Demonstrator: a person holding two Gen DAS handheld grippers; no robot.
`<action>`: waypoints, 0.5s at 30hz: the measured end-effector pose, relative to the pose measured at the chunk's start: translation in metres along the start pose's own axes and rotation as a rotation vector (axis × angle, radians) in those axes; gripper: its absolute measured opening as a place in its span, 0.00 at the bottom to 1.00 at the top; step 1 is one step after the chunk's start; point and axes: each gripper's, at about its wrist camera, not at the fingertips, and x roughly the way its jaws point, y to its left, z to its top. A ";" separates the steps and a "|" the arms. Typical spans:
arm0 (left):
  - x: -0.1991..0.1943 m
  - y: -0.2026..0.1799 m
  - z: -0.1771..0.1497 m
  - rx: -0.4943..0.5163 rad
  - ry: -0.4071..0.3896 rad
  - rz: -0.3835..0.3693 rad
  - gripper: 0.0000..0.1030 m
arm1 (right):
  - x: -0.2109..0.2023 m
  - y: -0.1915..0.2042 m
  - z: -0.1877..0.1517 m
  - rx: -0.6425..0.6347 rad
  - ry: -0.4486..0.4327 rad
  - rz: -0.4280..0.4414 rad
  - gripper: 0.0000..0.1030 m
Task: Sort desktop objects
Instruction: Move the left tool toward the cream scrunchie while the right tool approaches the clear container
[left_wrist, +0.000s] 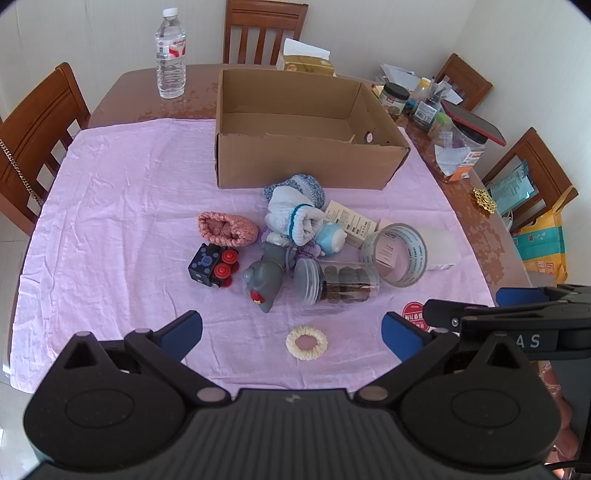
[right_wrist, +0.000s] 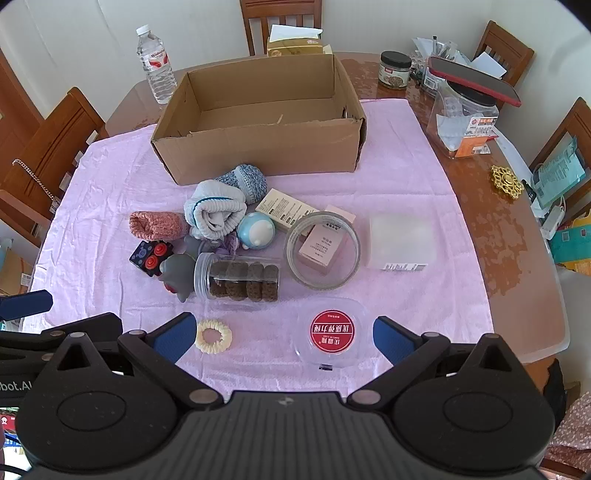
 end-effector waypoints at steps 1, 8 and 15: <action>0.000 0.000 0.000 0.015 0.003 -0.008 0.99 | 0.000 0.000 0.000 0.000 -0.001 -0.001 1.00; 0.003 0.001 0.002 0.029 -0.006 -0.013 0.99 | 0.000 0.002 0.001 -0.012 -0.016 -0.008 1.00; 0.007 0.004 0.001 0.047 -0.024 -0.031 0.99 | 0.002 0.004 0.001 -0.032 -0.041 -0.004 1.00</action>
